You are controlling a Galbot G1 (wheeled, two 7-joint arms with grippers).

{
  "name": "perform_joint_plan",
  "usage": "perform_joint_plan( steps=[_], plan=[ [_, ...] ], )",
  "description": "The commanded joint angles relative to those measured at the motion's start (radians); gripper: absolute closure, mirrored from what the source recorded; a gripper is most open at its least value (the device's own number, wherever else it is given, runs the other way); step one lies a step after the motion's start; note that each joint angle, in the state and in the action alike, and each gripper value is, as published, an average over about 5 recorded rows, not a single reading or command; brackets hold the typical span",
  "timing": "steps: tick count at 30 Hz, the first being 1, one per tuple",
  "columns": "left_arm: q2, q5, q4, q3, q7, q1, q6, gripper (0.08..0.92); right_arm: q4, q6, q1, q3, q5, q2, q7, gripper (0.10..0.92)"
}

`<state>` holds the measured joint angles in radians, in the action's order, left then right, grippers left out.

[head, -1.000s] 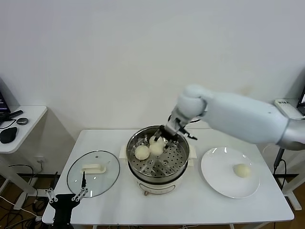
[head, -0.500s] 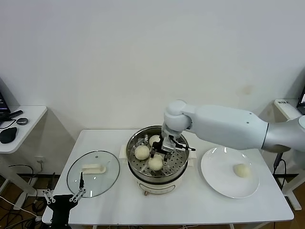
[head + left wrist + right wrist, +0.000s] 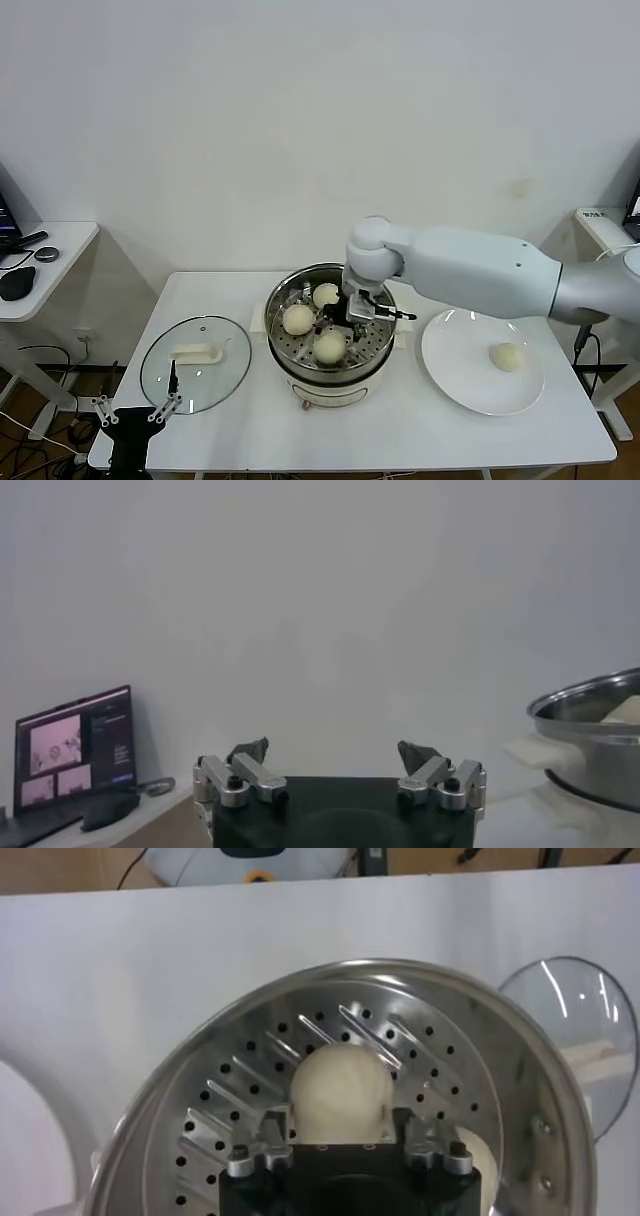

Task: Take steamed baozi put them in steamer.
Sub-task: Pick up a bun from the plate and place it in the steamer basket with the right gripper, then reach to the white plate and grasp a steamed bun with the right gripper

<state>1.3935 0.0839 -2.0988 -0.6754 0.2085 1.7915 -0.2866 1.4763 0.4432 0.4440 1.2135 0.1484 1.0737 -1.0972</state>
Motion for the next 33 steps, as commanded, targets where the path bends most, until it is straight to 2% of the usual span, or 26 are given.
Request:
perform_joint_plan(
  steps=[1, 3, 6, 12, 18, 21, 25, 33],
  plan=[
    [-0.003, 0.000, 0.002, 0.001, -0.001, -0.003, 0.001, 0.177, 0.014, -0.036, 0.037, -0.080, -0.063, -0.054, 0.003, 0.262],
    [-0.004, 0.000, 0.003, 0.003, -0.001, -0.006, 0.001, 0.177, 0.023, -0.066, 0.055, -0.111, -0.102, -0.091, -0.005, 0.223],
    [-0.008, 0.000, 0.004, 0.006, -0.002, -0.013, 0.002, 0.177, 0.046, -0.142, 0.083, -0.139, -0.153, -0.159, -0.020, 0.205],
    [-0.019, -0.002, 0.007, 0.008, -0.003, -0.025, 0.002, 0.177, 0.129, -0.486, 0.117, -0.143, -0.270, -0.372, -0.074, 0.203],
    [-0.027, -0.001, 0.017, 0.022, -0.005, -0.042, 0.002, 0.177, 0.154, -0.736, 0.062, -0.170, -0.211, -0.594, -0.144, 0.203],
    [-0.029, -0.002, 0.023, 0.027, -0.005, -0.049, 0.001, 0.177, 0.145, -0.768, -0.022, -0.221, -0.149, -0.671, -0.159, 0.203],
    [-0.032, -0.001, 0.028, 0.030, -0.006, -0.051, 0.001, 0.177, 0.089, -0.725, -0.270, -0.418, -0.076, -0.733, -0.137, 0.203],
    [-0.034, 0.003, 0.024, 0.033, -0.012, -0.043, 0.008, 0.177, -0.103, -0.592, -0.781, -0.876, 0.125, -0.692, -0.123, 0.203]
  ],
)
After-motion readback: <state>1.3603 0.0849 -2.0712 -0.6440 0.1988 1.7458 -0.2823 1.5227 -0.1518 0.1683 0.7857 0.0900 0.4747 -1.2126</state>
